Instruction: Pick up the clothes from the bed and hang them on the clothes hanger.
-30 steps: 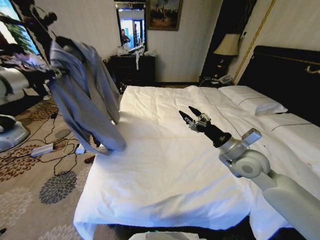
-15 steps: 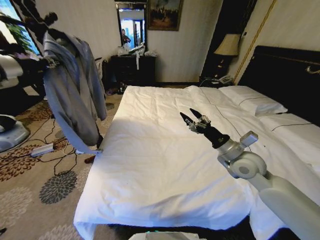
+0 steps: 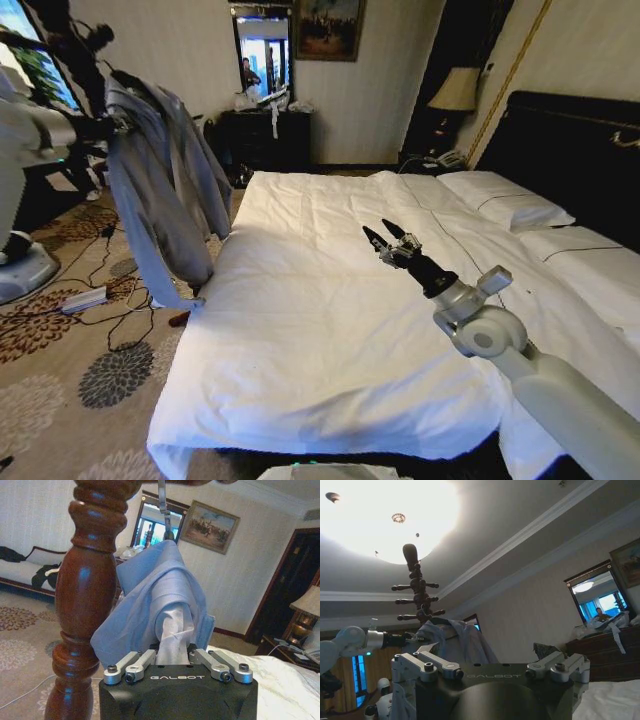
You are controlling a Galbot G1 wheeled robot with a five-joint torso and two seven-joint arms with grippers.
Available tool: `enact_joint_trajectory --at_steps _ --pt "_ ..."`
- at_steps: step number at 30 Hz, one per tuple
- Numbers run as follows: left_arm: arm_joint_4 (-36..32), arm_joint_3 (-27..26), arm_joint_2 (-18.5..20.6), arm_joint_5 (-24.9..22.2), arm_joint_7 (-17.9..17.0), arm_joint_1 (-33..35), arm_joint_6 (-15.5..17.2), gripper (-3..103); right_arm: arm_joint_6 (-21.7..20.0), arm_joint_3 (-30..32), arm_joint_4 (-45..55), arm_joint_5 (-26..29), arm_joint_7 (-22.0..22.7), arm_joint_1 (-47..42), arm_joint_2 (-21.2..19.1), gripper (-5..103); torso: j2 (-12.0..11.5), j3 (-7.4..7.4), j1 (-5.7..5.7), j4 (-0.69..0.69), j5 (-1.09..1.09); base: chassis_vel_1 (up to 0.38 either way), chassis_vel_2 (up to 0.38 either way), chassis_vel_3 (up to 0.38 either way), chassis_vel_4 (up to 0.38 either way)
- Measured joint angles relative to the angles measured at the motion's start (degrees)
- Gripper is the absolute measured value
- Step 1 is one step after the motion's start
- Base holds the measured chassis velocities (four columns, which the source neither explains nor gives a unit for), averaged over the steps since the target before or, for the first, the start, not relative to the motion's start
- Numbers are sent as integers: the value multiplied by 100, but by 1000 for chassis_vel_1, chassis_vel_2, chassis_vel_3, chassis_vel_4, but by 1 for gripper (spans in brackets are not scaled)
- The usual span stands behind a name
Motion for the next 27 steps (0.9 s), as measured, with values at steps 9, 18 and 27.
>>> enact_joint_trajectory --at_steps 9,18,27 --pt "-15 19 6 95 71 134 -3 18 18 -39 -50 -55 -15 -29 116 100 0 0 -1 1 0 0 0 0 0" --pt "-406 -181 223 286 109 470 -166 19 17 -33 -31 -161 -25 -212 183 100 0 -1 -1 -1 0 0 0 0 0" --pt "-1192 -727 685 290 32 1036 -279 52 16 51 81 -205 -29 -397 195 100 0 -1 -2 0 0 0 0 0 0"
